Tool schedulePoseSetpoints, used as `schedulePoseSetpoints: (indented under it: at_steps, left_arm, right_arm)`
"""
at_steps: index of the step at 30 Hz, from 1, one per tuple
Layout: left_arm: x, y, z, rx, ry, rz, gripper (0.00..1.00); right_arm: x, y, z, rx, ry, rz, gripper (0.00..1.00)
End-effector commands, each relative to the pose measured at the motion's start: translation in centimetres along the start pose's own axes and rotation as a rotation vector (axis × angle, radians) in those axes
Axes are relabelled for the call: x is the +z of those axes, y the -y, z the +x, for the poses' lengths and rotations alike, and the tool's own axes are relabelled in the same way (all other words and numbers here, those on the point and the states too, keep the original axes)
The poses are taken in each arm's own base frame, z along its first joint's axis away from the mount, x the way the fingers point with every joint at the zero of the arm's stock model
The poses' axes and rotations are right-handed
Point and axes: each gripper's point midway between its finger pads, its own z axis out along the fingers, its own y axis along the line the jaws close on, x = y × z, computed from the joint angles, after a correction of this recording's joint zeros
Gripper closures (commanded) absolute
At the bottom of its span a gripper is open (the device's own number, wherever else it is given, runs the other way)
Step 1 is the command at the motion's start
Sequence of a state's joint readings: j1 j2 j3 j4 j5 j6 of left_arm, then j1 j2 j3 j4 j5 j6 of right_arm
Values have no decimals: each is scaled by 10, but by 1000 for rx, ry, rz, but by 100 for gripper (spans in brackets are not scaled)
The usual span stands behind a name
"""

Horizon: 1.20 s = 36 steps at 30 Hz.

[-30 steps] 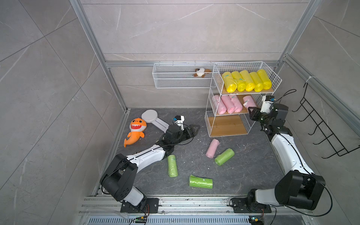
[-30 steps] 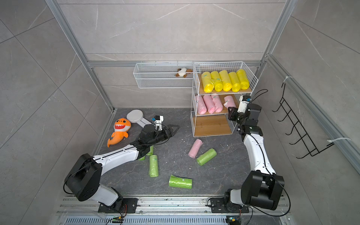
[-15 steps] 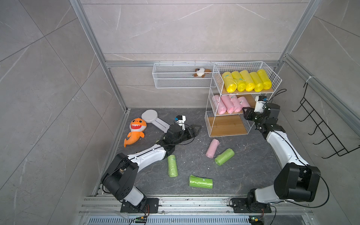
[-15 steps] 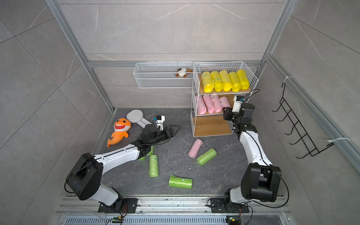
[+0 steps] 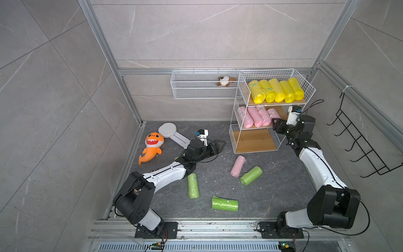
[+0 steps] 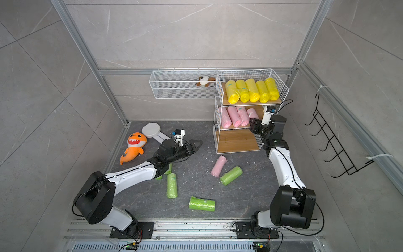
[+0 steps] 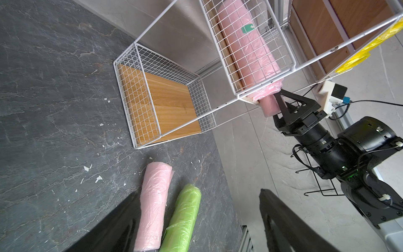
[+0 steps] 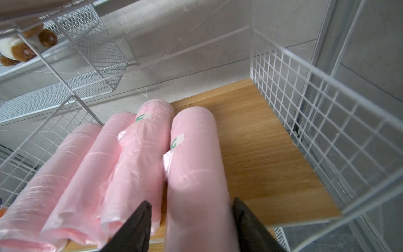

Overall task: Sort the rolls of trash bags by color and place them on the shelf
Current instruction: Place the roll of trash bags on the shelf.

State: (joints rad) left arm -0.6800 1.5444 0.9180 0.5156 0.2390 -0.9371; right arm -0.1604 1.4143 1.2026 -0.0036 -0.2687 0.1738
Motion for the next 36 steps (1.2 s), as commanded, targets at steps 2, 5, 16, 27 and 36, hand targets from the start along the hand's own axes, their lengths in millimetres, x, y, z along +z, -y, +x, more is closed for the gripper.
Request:
schedulePoseSetpoints:
  at_steps: [2,5,16,27,36]
  left_arm:
    - [-2,20,-9,33,18,53,12]
    - [-4,20,-8,35,19,55,12]
    - [-7,21,-7,48,18,55,12]
    - [-4,17,-4,39,8,51,12]
    - [-2,16,-4,39,5,48,12]
  right_arm:
    - [-28,-4,-16,14,56,-7,31]
    - [-37,-3,-12,38,35,-3,29]
    - [-67,9,31,135,-27,-7,49]
    - [-51,37,27,174,-28,28,64]
    - [-35,37,19,183,-31,-15,66]
